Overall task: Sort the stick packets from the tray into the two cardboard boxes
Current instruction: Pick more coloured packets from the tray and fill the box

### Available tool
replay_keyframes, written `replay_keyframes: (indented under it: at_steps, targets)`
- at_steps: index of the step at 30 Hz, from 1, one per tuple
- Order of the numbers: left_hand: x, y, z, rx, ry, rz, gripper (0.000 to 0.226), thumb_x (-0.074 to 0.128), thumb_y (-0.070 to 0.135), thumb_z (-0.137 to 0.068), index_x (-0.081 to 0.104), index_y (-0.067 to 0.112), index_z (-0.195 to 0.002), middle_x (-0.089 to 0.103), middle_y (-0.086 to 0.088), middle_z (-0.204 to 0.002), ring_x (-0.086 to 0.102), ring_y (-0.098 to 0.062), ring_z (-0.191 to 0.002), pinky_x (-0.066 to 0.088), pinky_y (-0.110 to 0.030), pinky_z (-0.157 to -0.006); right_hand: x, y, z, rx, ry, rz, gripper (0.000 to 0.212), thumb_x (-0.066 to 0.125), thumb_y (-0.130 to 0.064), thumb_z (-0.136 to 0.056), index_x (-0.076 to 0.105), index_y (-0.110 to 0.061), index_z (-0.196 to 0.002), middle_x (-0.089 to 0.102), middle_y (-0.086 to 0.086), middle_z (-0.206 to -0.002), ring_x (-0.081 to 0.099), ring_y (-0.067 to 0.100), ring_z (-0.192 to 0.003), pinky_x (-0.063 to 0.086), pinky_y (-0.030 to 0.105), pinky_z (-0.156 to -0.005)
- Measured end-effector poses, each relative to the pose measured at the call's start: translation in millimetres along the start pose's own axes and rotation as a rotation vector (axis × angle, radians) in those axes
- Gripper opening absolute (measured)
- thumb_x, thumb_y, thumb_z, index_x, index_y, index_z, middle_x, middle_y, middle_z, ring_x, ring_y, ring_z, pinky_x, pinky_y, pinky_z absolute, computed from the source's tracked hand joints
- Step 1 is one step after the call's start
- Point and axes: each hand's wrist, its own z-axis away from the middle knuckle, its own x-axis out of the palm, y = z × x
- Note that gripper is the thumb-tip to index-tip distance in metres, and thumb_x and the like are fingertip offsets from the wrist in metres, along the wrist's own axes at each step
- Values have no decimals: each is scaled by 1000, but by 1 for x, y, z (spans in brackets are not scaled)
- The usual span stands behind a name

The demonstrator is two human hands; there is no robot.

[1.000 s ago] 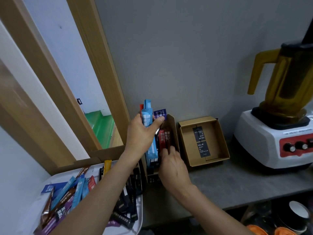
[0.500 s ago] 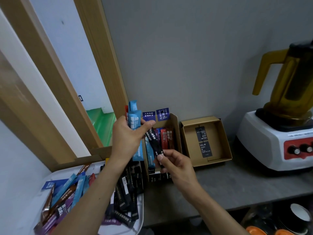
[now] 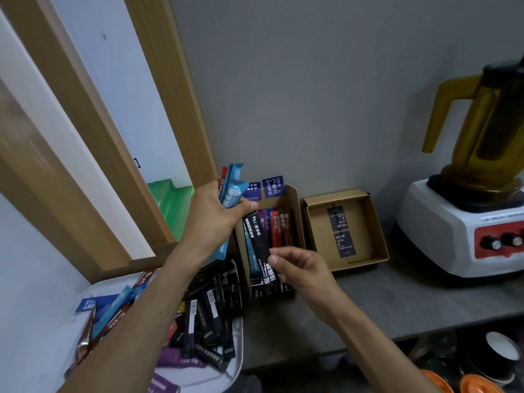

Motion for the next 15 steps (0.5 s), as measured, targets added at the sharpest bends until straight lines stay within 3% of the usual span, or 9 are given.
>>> replay_keyframes:
  at_steps: [2, 4, 7, 9, 12, 15]
  targets:
    - [1, -2, 1, -7, -6, 13, 29, 88, 28, -79, 64, 19, -92, 78, 2, -84, 75, -10, -80, 62, -43, -77, -1, -2, 1, 3, -6, 15, 29, 73, -21, -89, 75, -3, -111, 75, 22, -105, 68, 29, -92, 57, 43, -87]
    - [2, -2, 2, -13, -22, 9, 28, 88, 27, -79, 64, 17, -91, 78, 2, -84, 74, -8, -78, 60, -37, -73, -1, -1, 3, 21, -6, -11, 31, 70, -26, -92, 74, 0, -110, 75, 19, -100, 66, 29, -86, 56, 34, -79]
    - [3, -1, 4, -13, -10, 17, 25, 87, 26, -80, 66, 17, -89, 77, 3, -83, 73, -6, -76, 57, -31, -70, 1, 0, 5, 47, -28, 65, 36, 78, -34, -89, 73, -5, -111, 74, 17, -107, 65, 39, -91, 54, 37, -81]
    - [0, 1, 5, -17, 39, 4, 22, 85, 28, -82, 66, 18, -88, 75, 4, -83, 71, -2, -76, 55, -27, -68, 3, 0, 7, 56, 2, 89, 39, 82, -28, -80, 72, -7, -112, 74, 16, -111, 72, 29, -96, 57, 34, -80]
    - [-13, 5, 8, -57, 39, -53, 25, 84, 29, -82, 66, 14, -91, 73, 5, -79, 67, 3, -72, 48, -24, -65, 4, -3, 7, 81, 104, -221, 42, 78, -26, -80, 68, -7, -117, 74, 18, -116, 72, 26, -101, 59, 38, -88]
    - [-31, 11, 14, -171, -250, -107, 32, 88, 19, -77, 64, 9, -95, 78, 4, -81, 71, -1, -68, 48, -23, -64, 5, -17, 0, -4, 166, -482, 30, 66, -22, -94, 65, -11, -122, 75, 8, -119, 71, 19, -112, 57, 34, -89]
